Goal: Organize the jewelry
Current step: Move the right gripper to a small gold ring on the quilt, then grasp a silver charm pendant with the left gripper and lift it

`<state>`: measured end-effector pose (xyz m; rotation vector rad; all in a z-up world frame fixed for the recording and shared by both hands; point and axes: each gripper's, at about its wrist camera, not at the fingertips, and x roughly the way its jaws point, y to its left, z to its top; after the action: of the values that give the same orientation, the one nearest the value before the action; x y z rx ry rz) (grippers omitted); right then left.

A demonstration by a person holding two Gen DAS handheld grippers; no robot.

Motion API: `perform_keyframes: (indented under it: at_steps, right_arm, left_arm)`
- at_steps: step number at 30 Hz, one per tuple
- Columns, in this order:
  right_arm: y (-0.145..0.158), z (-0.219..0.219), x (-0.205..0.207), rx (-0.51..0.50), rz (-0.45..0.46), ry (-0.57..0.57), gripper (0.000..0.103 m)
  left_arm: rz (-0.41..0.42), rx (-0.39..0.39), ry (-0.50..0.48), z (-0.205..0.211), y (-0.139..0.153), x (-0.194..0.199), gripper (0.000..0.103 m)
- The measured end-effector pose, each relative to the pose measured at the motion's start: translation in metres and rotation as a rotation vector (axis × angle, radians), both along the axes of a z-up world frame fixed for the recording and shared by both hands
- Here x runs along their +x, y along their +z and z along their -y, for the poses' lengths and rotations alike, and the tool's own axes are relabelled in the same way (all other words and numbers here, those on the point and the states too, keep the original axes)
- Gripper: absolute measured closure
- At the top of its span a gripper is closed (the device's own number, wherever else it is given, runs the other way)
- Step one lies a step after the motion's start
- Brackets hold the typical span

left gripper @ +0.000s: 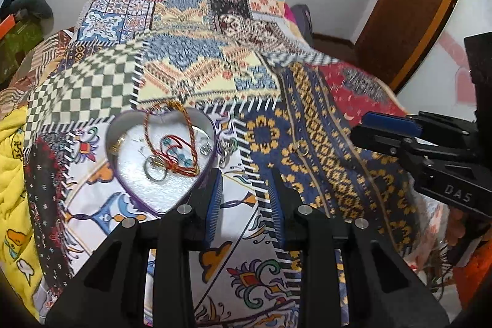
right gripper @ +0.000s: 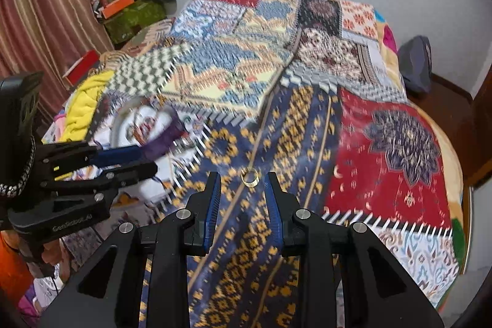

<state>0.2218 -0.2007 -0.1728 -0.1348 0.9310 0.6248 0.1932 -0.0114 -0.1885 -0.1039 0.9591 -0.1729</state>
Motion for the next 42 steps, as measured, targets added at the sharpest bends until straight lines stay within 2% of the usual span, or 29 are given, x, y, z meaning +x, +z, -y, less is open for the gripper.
perform_keyframes:
  at_steps: [4,10,15,21,30,35,38,42]
  right_arm:
    - [-0.013,0.002,0.002,-0.009,-0.029,0.002,0.077]
    - [-0.026,-0.004,0.01,-0.023,-0.048,0.019,0.077]
    - [-0.033,-0.012,0.016,-0.033,-0.059,0.037,0.077]
    - [-0.041,-0.018,0.024,-0.041,-0.088,0.047,0.077]
    - [-0.051,-0.021,0.035,-0.015,-0.137,0.05,0.077]
    - [-0.051,-0.027,0.032,-0.052,-0.103,0.061,0.077]
    - [-0.052,-0.028,0.034,-0.05,-0.103,0.06,0.077]
    - [-0.052,-0.028,0.033,-0.066,-0.087,0.047,0.088]
  left_arm:
    - [-0.025,0.065,0.012,0.005,-0.018,0.006,0.074]
    - [-0.052,0.04,0.029,0.0,-0.033,0.015,0.074]
    - [-0.05,0.067,0.039,0.001,-0.039,0.025,0.074]
    - [-0.05,0.059,0.039,-0.002,-0.041,0.038,0.074]
    - [-0.026,0.101,0.004,0.008,-0.045,0.049,0.075]
    - [-0.015,0.123,-0.017,0.009,-0.048,0.051,0.089]
    - [-0.016,0.104,-0.022,0.007,-0.048,0.052,0.089]
    - [-0.015,0.107,-0.025,0.008,-0.047,0.051,0.089]
